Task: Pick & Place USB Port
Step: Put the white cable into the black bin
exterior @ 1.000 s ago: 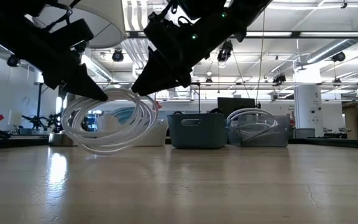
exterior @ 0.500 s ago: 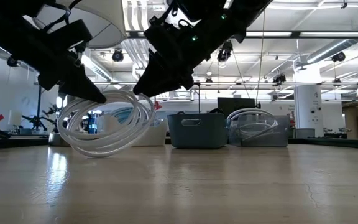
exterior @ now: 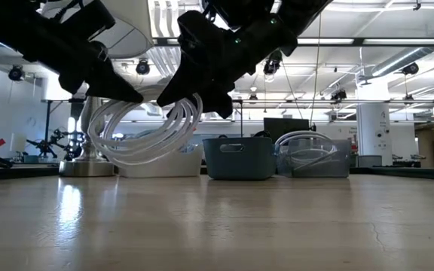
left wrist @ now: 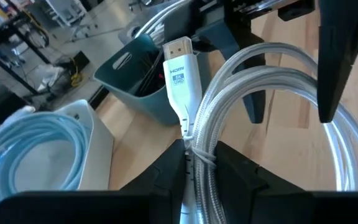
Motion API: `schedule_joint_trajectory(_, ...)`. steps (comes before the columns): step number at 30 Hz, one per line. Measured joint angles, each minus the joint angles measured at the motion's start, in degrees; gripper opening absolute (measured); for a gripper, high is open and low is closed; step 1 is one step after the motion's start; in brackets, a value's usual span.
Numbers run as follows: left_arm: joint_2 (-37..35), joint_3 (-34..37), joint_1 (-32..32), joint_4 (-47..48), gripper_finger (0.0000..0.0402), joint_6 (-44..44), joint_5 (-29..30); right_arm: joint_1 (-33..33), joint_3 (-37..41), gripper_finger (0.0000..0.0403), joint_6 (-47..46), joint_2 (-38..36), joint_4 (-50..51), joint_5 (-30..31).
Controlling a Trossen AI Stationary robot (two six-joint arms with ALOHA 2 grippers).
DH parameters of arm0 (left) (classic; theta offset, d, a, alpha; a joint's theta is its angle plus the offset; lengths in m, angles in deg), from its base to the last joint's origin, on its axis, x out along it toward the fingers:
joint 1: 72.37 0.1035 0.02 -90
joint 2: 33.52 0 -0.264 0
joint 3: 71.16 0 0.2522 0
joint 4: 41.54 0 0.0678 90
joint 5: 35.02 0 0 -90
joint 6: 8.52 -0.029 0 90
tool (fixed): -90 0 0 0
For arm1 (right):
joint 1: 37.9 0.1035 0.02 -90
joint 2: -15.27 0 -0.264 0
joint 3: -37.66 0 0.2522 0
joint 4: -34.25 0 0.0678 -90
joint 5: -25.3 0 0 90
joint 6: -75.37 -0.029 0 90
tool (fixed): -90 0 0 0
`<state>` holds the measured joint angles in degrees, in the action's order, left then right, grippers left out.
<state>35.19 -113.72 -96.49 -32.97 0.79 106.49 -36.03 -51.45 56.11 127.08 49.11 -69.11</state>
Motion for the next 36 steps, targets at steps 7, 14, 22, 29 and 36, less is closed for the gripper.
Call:
schedule_joint_trajectory(7, 0.02, 0.0, 0.0, -0.36, 0.008, -0.71, -0.19, -0.07, 0.0, 0.0186, 2.18, 0.0, -0.61, -0.1)
schedule_joint_trajectory(14, 0.02, 0.0, 0.11, -0.28, 0.008, -0.66, -0.02, -0.03, 0.0, 0.0138, 3.43, 0.0, 0.7, 4.64)
schedule_joint_trajectory(22, 0.02, 0.0, 0.05, 0.81, 0.0081, 3.28, -1.51, -0.22, 0.0, 0.0044, 4.33, 0.0, 2.08, 5.32)
schedule_joint_trajectory(29, 0.02, 0.0, 0.07, 1.0, 0.0086, 3.36, -1.52, -0.22, 0.02, 0.0029, 5.84, 0.01, 2.1, 5.47)
schedule_joint_trajectory(36, 0.03, 0.0, 0.08, 1.7, 0.0141, 3.27, -1.32, -0.2, 0.04, 0.0031, 6.01, 0.04, 2.53, 5.67)
